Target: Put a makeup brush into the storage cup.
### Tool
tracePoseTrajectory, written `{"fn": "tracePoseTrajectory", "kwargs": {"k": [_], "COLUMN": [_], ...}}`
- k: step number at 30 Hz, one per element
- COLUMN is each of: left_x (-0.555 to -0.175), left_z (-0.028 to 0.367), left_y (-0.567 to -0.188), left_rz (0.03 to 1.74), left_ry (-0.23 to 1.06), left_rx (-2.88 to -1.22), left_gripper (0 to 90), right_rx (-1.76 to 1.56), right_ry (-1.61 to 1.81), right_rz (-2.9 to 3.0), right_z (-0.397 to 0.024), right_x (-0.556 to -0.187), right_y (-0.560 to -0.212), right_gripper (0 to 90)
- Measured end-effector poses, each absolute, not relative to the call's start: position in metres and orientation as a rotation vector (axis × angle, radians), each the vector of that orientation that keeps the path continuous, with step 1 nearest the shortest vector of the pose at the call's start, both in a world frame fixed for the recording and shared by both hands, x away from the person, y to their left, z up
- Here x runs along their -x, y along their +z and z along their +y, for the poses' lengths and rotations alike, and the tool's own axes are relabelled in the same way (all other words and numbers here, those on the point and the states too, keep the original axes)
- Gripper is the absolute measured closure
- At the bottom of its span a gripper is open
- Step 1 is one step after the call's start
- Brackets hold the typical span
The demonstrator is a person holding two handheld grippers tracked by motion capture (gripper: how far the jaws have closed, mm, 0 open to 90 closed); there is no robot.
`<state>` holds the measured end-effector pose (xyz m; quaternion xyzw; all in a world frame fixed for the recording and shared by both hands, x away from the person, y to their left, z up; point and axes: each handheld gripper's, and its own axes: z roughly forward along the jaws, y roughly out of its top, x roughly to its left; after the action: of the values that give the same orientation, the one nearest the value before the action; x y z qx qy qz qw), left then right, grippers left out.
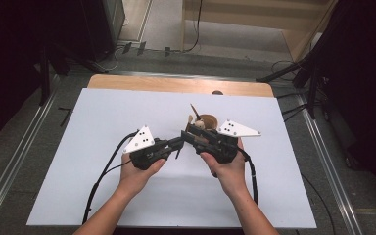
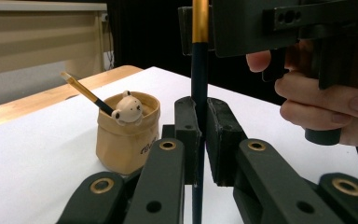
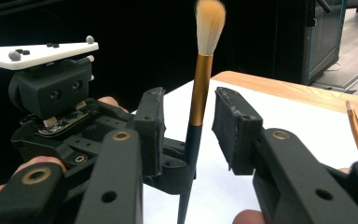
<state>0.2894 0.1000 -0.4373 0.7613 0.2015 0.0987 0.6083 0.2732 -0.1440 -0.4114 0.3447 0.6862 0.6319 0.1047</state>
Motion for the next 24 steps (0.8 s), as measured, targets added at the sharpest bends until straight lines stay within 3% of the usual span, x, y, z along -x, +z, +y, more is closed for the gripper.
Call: {"fn": "tracePoseTrajectory", "kwargs": {"k": [12, 17, 21, 24], "left_x": [-0.2882, -0.2884, -0.2868, -0.2874], "left_z": [0.0965, 0.0961, 0.0972, 0.1003], "left_y": [-0.4395, -0.4407, -0.4404, -0.4404], "left_rz": [0.456, 0.467, 0.518, 0.538], "left_ry": [0.228, 0.231, 0.27, 0.263], "left_rx": [-1.767, -1.768, -1.771, -1.775], "left_gripper": [84.6, 82.3, 36.1, 13.9], "right_rx": [-1.028, -1.052, -1.057, -1.045], "right_ry": [1.892, 1.88, 1.901, 1.887], "right_rz": [2.037, 2.04, 2.033, 2.025], "right_z": [-0.1433, -0.1438, -0.1456, -0.1467], "right_x": [-0.2762, -0.2775, -0.2787, -0.2786], "right_y": [-0.4138, -0.4148, -0.4146, -0.4131], "right_gripper": [76.1, 84.2, 84.6, 84.6]}}
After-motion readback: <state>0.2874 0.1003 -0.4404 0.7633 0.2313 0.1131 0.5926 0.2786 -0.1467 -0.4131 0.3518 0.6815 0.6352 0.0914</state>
